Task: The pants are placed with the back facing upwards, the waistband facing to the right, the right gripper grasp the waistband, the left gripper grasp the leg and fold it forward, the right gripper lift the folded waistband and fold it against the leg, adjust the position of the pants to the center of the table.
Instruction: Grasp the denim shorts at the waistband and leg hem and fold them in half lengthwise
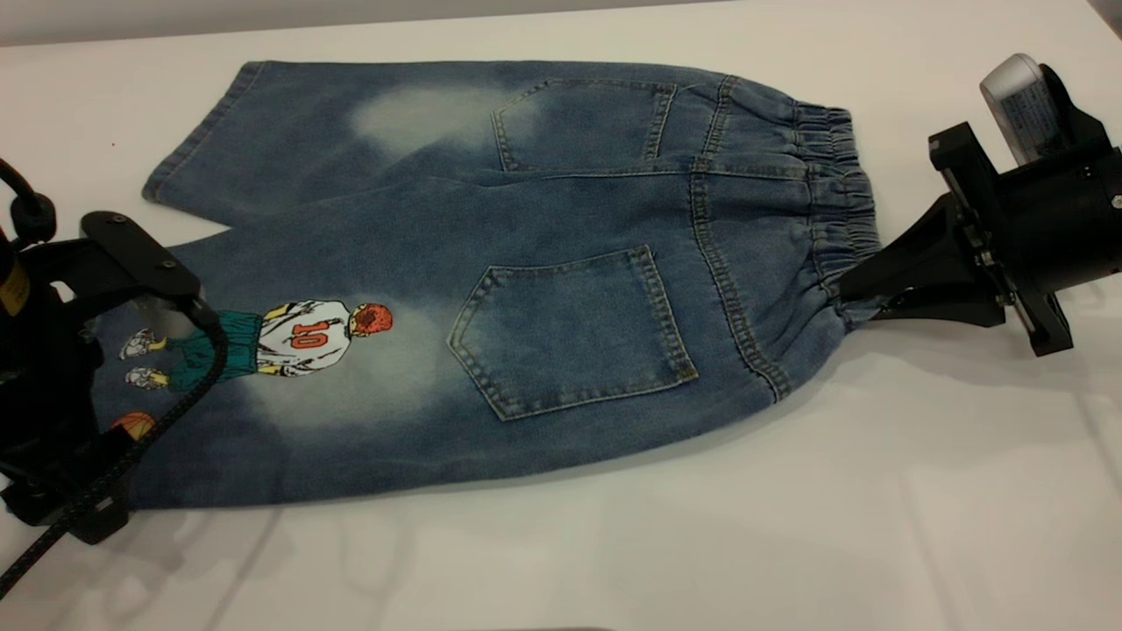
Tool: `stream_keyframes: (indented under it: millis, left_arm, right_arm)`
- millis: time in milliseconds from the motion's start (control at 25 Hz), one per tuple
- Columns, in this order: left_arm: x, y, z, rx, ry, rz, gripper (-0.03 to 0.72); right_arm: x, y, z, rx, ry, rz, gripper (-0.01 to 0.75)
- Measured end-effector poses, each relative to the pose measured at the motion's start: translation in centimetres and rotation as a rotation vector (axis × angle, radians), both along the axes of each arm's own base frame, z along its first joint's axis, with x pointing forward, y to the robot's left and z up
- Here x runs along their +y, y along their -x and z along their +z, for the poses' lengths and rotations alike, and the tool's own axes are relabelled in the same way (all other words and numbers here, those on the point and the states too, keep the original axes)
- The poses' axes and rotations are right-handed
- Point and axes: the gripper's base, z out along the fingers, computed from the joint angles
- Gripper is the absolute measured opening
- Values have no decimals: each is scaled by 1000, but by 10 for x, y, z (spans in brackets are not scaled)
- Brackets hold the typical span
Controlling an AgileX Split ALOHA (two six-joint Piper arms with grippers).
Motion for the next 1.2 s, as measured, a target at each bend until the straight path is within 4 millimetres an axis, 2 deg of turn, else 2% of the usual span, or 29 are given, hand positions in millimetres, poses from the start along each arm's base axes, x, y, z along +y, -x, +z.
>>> stream_keyframes:
  millis: [120, 200, 280, 400, 520, 600, 840, 1000, 1200]
  left_arm:
    - [0, 0, 0, -3, 2, -1, 533]
    - [0, -1, 0, -5, 3, -2, 471]
    - [-1, -1, 0, -8, 7, -2, 385]
    - [-1, -1, -1, -10, 9, -3, 216]
    - [-1, -2, -1, -16, 14, -6, 91]
    - [-1, -2, -1, -17, 13, -12, 38]
    - [-3, -9, 4, -43, 17, -11, 17]
    - [-4, -13, 23, -118, 36, -10, 16]
    - [-5, -17, 52, -223, 60, -6, 16]
  right_arm:
    - [0, 0, 0, 0, -1, 1, 48]
    - [0, 0, 0, 0, -1, 1, 49]
    - [0, 0, 0, 0, -1, 1, 49]
    - [0, 0, 0, -1, -1, 1, 49]
    - [1, 0, 1, -10, -10, 9, 52]
    - [1, 0, 2, -19, -17, 16, 52]
    - [2, 0, 3, -32, -36, 24, 54]
    - [4, -1, 8, -55, -61, 36, 55]
    - [4, -4, 29, -123, -48, 68, 55]
